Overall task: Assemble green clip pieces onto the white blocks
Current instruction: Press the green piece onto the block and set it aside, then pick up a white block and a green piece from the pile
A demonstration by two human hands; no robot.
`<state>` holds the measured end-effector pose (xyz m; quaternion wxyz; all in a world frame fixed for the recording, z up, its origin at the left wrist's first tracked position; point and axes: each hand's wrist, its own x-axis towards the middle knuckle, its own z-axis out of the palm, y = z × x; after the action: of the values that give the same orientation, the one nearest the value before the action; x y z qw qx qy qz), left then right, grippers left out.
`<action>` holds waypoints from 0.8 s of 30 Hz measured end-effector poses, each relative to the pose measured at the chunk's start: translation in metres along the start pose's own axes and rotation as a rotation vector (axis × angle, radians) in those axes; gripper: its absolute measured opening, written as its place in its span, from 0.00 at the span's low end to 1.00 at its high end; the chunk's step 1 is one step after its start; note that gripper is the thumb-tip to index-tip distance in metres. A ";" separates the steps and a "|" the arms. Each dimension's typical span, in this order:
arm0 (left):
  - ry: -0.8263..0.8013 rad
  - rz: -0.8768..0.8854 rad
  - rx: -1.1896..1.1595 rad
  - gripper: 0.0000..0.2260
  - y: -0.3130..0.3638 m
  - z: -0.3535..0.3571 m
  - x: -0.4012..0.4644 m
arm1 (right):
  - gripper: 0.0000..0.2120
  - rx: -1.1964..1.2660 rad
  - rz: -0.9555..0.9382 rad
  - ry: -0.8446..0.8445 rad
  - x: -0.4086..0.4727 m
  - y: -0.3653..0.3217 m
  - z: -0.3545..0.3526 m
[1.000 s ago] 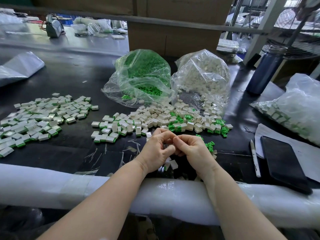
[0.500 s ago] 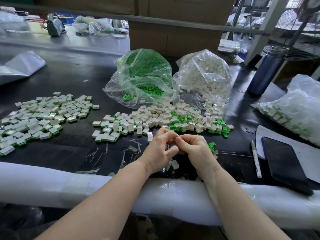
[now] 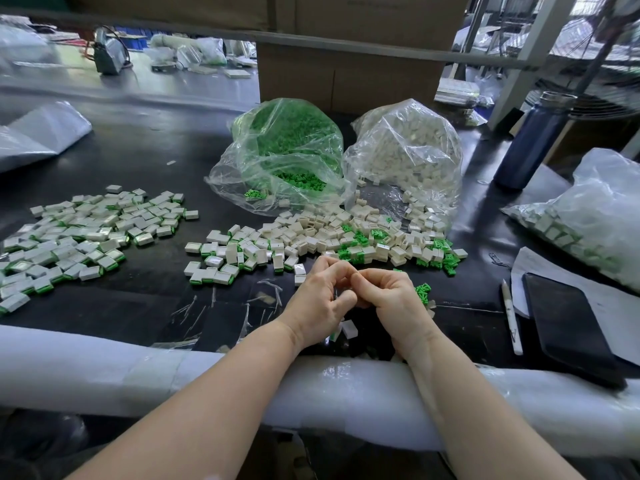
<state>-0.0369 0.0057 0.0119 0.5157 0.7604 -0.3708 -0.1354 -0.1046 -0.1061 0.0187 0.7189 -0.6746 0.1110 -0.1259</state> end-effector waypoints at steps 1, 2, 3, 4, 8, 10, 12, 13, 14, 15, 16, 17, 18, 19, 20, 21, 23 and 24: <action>-0.002 -0.001 0.002 0.14 0.000 0.000 0.000 | 0.09 0.006 0.003 0.002 0.000 0.000 0.000; -0.002 -0.001 0.004 0.13 0.000 0.000 0.000 | 0.09 0.009 0.005 0.002 0.000 0.000 0.000; -0.002 0.000 0.007 0.12 0.000 0.000 0.000 | 0.09 0.007 0.005 0.005 0.000 0.000 0.000; -0.002 0.002 0.012 0.12 0.000 0.000 0.000 | 0.09 0.002 0.004 0.007 0.000 0.000 0.000; -0.012 -0.004 0.036 0.10 0.000 0.000 0.001 | 0.09 -0.009 0.000 0.018 -0.001 -0.001 0.000; 0.001 -0.012 0.014 0.09 0.000 0.000 0.000 | 0.09 -0.021 -0.003 0.013 0.000 0.000 0.000; 0.029 -0.008 -0.025 0.09 0.000 0.000 0.000 | 0.09 -0.045 -0.014 0.008 0.000 0.001 0.000; 0.042 -0.005 -0.037 0.09 0.000 -0.001 -0.001 | 0.10 -0.051 -0.023 0.012 0.000 0.001 0.001; 0.054 -0.004 -0.040 0.08 0.000 -0.001 0.000 | 0.09 -0.039 -0.032 0.025 0.000 0.000 0.001; 0.069 -0.004 -0.033 0.07 -0.001 -0.002 0.000 | 0.09 -0.012 -0.035 0.050 0.000 0.000 0.001; 0.086 -0.005 -0.020 0.06 -0.002 -0.002 0.000 | 0.07 0.015 -0.036 0.082 0.000 0.000 0.001; 0.099 -0.007 -0.007 0.05 -0.002 -0.002 0.000 | 0.05 0.014 -0.043 0.116 0.001 0.000 0.000; 0.104 -0.012 0.002 0.04 -0.002 -0.002 0.001 | 0.03 -0.022 -0.053 0.142 0.001 0.000 -0.002; 0.105 -0.015 0.010 0.03 -0.003 -0.002 0.000 | 0.02 -0.080 -0.067 0.158 0.001 0.001 -0.002; 0.106 -0.017 0.021 0.03 -0.003 -0.002 0.000 | 0.03 -0.132 -0.084 0.166 0.001 0.001 -0.002; 0.110 -0.021 0.034 0.03 -0.003 -0.002 0.000 | 0.04 -0.182 -0.107 0.180 0.000 0.002 -0.002; 0.149 -0.031 0.058 0.02 -0.004 -0.003 0.000 | 0.08 -0.301 -0.186 0.258 0.001 0.001 -0.003; 0.186 -0.039 0.056 0.02 -0.005 -0.003 0.000 | 0.09 -0.356 -0.220 0.318 0.002 0.002 -0.004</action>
<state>-0.0330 0.0087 0.0092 0.5238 0.7909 -0.3100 -0.0638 -0.1043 -0.1101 0.0167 0.5445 -0.7701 0.1687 -0.2863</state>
